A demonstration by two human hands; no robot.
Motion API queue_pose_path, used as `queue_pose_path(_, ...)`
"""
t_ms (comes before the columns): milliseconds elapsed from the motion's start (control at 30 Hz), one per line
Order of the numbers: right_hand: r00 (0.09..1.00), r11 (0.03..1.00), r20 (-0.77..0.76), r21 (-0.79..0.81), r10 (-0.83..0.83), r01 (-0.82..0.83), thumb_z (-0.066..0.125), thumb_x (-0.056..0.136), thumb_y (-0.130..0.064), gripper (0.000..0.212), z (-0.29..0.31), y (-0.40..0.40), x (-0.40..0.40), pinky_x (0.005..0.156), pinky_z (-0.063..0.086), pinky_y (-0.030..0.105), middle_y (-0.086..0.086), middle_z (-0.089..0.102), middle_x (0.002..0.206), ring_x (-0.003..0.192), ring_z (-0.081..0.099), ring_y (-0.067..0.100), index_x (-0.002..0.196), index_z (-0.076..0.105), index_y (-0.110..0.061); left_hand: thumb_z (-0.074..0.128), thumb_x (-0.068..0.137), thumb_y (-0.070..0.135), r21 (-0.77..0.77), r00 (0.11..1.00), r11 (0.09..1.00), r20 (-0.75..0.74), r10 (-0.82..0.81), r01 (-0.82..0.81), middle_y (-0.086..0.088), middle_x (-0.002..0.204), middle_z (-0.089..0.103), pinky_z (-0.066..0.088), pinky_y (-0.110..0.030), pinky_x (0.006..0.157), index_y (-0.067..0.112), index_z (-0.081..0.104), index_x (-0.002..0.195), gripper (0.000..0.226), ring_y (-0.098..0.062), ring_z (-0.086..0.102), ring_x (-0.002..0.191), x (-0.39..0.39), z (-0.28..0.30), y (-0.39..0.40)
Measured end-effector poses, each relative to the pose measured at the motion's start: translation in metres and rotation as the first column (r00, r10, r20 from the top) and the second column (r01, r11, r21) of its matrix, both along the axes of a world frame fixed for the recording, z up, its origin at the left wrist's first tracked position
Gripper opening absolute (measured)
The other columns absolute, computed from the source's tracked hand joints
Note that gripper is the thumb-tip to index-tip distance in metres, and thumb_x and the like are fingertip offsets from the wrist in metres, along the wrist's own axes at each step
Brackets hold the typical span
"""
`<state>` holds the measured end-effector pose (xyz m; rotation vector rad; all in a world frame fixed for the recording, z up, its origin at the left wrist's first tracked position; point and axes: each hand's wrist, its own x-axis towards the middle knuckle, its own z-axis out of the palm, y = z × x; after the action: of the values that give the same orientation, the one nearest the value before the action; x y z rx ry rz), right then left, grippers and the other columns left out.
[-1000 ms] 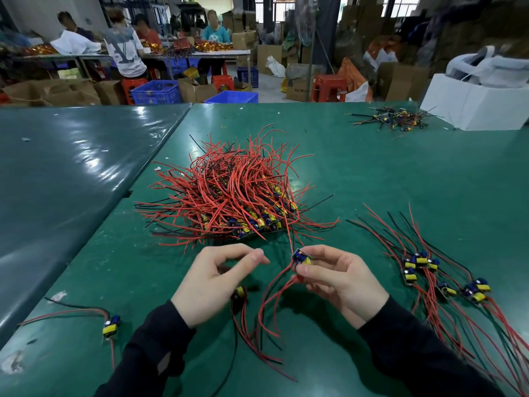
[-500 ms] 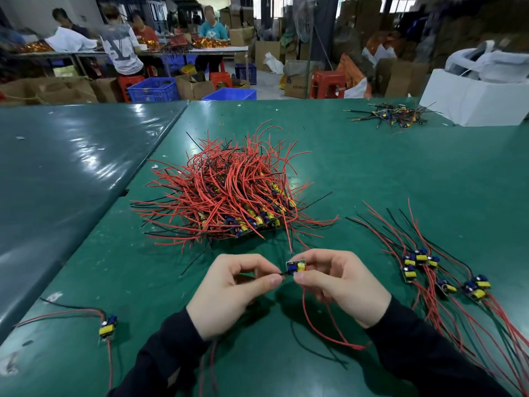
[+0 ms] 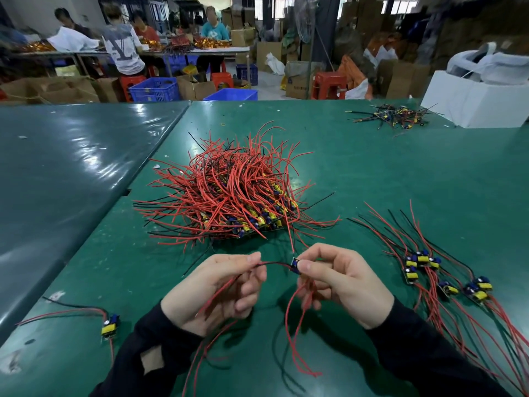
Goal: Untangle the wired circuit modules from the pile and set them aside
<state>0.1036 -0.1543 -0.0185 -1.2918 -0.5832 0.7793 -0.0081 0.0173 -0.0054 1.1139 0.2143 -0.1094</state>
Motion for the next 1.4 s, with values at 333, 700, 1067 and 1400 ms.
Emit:
queue_pose_path(333,0.953,0.967,-0.203,0.080,-0.224,0.244,0.062,0.070,-0.023,0.018,-0.003,0.008,-0.003,0.039,0.045,0.018,0.016,0.067,0.061,0.043,0.062,0.018,0.076,0.055,-0.008,0.051,0.064,0.027,-0.281,0.988,0.949,0.030,0.154,-0.139,-0.010,0.051,0.056,0.042,-0.022,0.040,0.000,0.070,0.059,0.033,-0.020,0.050,0.041,0.004,0.003,-0.005)
queue_pose_path(700,0.976,0.999,-0.213,-0.006,-0.041,0.040,0.067,0.066,-0.026,0.031,-0.011,0.013,-0.020,0.040,0.046,0.019,0.017,0.067,0.062,0.046,0.064,0.020,0.084,0.055,-0.005,0.071,0.072,0.016,0.496,0.865,0.725,0.407,0.293,-0.479,-0.001,0.082,0.075,0.051,-0.017,0.070,0.009,0.077,0.080,0.011,-0.009,0.069,0.076,0.012,-0.016,-0.026)
queue_pose_path(1067,0.992,0.999,-0.124,-0.047,0.002,-0.008,0.071,0.061,-0.012,0.032,-0.008,0.008,-0.020,0.044,0.051,0.025,0.016,0.069,0.065,0.051,0.067,0.024,0.081,0.046,-0.006,0.061,0.081,-0.004,0.334,0.823,0.771,0.396,0.408,-0.543,-0.008,0.081,0.075,0.052,-0.018,0.062,-0.003,0.071,0.082,0.010,-0.013,0.070,0.072,0.014,-0.023,-0.037)
queue_pose_path(1400,0.998,0.999,0.046,0.016,-0.047,0.046,0.075,0.059,-0.010,0.028,-0.016,0.009,-0.022,0.050,0.051,0.023,0.008,0.066,0.066,0.054,0.062,0.015,0.074,0.052,-0.004,0.053,0.089,-0.005,0.173,0.824,0.817,0.272,0.497,-0.549,-0.020,0.079,0.073,0.056,-0.024,0.061,-0.005,0.067,0.090,0.014,-0.023,0.071,0.070,0.014,-0.024,-0.040)
